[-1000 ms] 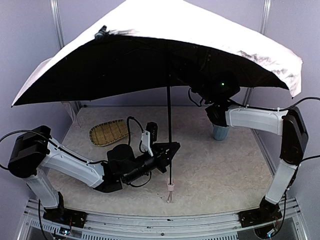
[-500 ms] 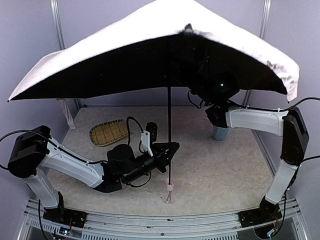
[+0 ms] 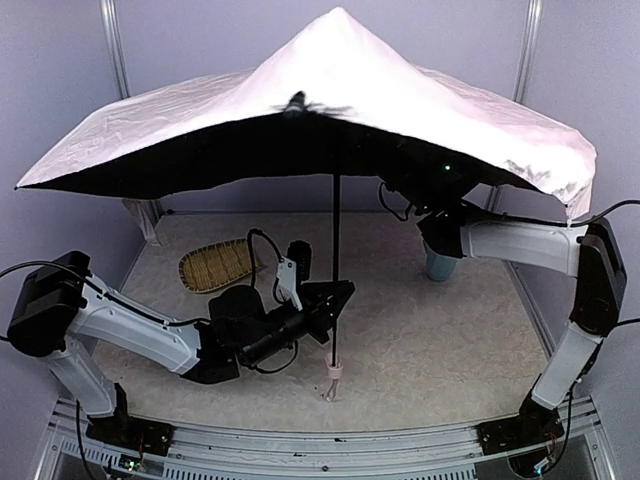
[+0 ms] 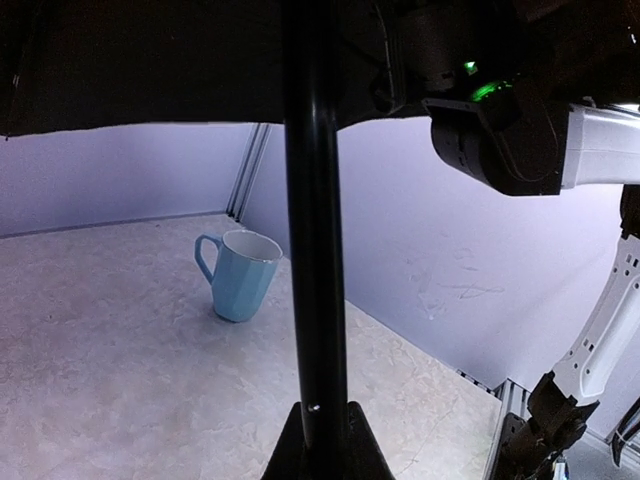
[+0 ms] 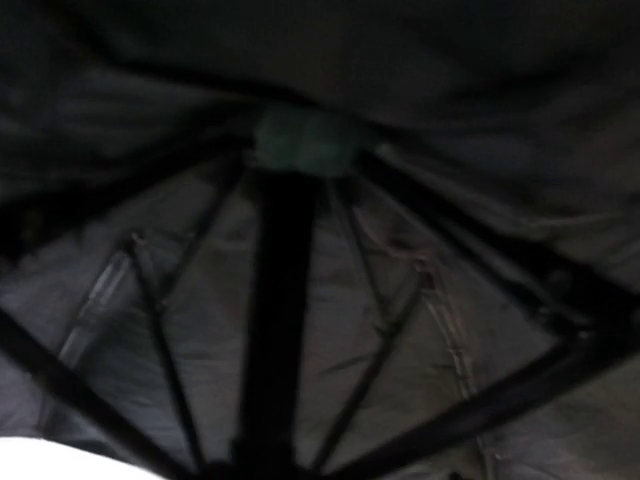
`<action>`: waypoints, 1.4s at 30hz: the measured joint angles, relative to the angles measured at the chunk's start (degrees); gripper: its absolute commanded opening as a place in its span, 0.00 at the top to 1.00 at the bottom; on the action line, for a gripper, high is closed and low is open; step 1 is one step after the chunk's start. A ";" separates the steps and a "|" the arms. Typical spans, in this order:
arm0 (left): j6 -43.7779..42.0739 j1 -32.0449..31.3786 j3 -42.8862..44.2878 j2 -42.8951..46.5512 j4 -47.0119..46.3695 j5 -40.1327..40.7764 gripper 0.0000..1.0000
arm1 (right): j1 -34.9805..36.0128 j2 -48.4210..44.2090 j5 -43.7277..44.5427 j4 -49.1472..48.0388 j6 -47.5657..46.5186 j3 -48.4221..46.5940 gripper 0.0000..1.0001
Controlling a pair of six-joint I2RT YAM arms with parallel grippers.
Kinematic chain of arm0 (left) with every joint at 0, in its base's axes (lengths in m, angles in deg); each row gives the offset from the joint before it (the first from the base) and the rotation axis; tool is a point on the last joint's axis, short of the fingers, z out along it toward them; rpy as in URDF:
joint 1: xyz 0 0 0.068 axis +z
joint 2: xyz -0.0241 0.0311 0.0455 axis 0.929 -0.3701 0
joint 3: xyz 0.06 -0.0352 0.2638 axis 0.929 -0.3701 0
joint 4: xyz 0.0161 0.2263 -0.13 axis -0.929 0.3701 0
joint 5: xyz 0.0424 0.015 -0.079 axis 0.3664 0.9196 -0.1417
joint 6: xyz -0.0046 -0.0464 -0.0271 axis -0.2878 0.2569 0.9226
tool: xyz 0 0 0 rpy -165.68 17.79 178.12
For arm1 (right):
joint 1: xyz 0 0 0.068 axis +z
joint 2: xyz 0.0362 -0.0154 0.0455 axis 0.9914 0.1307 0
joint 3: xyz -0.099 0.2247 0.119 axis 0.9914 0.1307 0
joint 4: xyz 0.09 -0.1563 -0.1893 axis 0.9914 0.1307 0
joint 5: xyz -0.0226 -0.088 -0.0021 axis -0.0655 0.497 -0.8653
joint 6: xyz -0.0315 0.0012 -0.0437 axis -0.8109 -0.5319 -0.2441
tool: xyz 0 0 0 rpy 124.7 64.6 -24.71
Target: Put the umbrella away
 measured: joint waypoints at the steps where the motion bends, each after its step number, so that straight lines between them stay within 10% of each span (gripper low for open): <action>1: -0.20 -0.17 0.00 0.46 0.57 0.28 1.00 | 0.07 -0.76 0.96 1.29 -1.68 0.26 0.37; 20: -9.92 -4.81 7.32 0.35 11.63 18.40 1.00 | 13.75 -9.11 38.73 11.15 -45.44 5.51 0.47; 28: -10.64 -4.92 7.32 -0.31 12.46 19.63 1.00 | 15.02 -8.96 46.29 11.13 -53.29 4.13 0.35; 33: -10.64 -5.14 7.32 -0.52 12.52 19.78 1.00 | 15.23 -9.01 48.06 10.54 -53.64 3.06 0.66; 42: -10.60 -5.14 7.32 -0.52 12.74 19.71 1.00 | 15.76 -9.01 48.30 12.24 -50.97 2.36 0.78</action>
